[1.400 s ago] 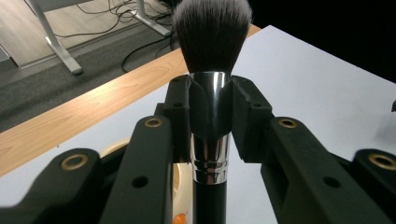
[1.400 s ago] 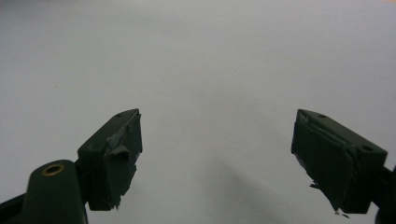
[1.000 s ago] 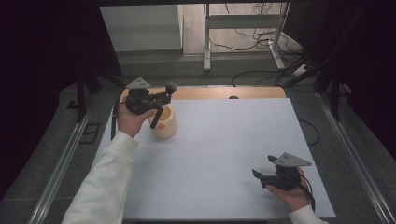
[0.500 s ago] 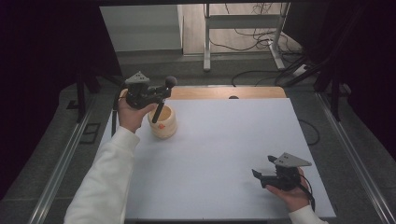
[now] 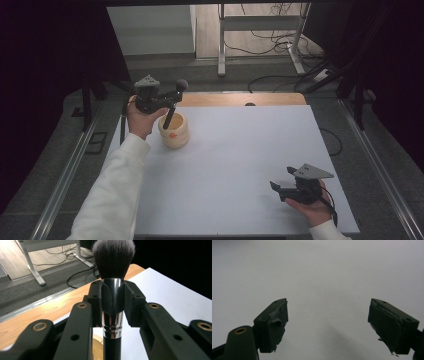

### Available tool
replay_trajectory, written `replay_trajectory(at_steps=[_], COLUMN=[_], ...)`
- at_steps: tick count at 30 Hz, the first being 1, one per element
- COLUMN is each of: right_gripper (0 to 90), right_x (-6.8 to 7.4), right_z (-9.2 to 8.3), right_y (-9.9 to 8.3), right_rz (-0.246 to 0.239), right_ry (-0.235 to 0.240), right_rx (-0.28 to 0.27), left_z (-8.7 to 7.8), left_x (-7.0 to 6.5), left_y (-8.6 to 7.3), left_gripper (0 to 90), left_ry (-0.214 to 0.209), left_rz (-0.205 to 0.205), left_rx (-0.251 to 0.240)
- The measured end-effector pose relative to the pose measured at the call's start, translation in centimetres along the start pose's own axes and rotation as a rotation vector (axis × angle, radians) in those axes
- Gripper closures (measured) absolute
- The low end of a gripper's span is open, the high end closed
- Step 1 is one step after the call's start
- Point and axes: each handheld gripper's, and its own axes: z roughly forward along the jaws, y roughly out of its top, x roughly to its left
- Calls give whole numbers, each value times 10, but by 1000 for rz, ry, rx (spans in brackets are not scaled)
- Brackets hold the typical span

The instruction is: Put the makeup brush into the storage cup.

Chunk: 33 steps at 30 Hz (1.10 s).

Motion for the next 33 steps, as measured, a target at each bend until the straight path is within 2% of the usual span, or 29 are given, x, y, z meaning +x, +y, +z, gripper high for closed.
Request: replay_trajectory(at_steps=[18,27,33], right_gripper=[172,172,172], right_x=[0,0,0], right_z=[0,0,-1], right_y=[-1,-1,-1], right_rz=[-4,-6,-8], right_ry=[2,3,1], right_rx=[4,3,2], left_z=[15,26,38], left_x=[6,11,13], left_y=[7,4,1], left_gripper=[706,706,706], left_ry=[16,23,25], left_rz=[5,-22,-33], left_rx=[-1,-18,-6])
